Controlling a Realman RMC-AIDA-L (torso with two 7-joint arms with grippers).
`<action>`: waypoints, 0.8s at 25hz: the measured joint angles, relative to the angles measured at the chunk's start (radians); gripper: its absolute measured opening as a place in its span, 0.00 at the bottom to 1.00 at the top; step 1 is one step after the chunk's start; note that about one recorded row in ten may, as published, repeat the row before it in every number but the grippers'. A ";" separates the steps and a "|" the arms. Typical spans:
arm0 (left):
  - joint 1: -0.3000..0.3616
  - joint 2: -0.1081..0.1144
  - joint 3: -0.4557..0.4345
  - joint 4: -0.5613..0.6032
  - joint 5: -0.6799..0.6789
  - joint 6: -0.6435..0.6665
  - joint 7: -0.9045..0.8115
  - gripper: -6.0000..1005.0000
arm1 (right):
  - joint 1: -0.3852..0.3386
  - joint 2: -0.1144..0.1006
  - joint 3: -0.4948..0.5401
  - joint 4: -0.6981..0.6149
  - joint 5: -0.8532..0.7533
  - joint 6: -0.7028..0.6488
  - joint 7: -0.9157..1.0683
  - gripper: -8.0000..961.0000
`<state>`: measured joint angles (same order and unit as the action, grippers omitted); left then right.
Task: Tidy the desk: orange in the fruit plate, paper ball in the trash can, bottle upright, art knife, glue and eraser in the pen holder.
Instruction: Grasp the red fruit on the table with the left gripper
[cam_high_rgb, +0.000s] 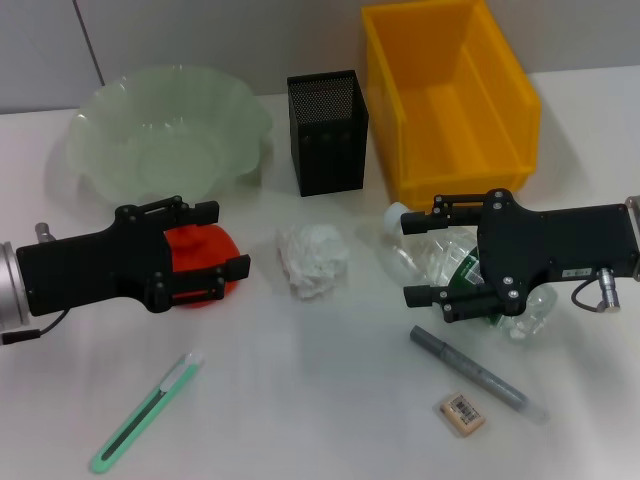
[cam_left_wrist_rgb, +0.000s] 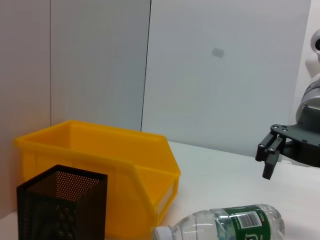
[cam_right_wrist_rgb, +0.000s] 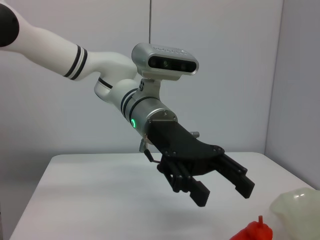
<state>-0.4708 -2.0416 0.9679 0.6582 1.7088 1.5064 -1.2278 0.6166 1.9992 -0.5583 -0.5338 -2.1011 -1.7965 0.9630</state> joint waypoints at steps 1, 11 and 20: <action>0.000 0.000 0.002 0.000 0.000 0.000 0.000 0.79 | 0.000 0.000 0.000 0.000 0.000 0.000 0.000 0.78; 0.004 0.004 0.001 -0.002 0.000 -0.008 0.000 0.79 | 0.003 0.002 0.000 -0.001 0.000 0.004 0.000 0.78; -0.003 -0.017 0.001 -0.008 -0.005 -0.182 -0.012 0.79 | 0.003 0.003 0.000 -0.005 0.000 0.005 0.002 0.78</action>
<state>-0.4741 -2.0586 0.9686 0.6500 1.7039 1.3240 -1.2396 0.6197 2.0019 -0.5584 -0.5385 -2.1014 -1.7915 0.9648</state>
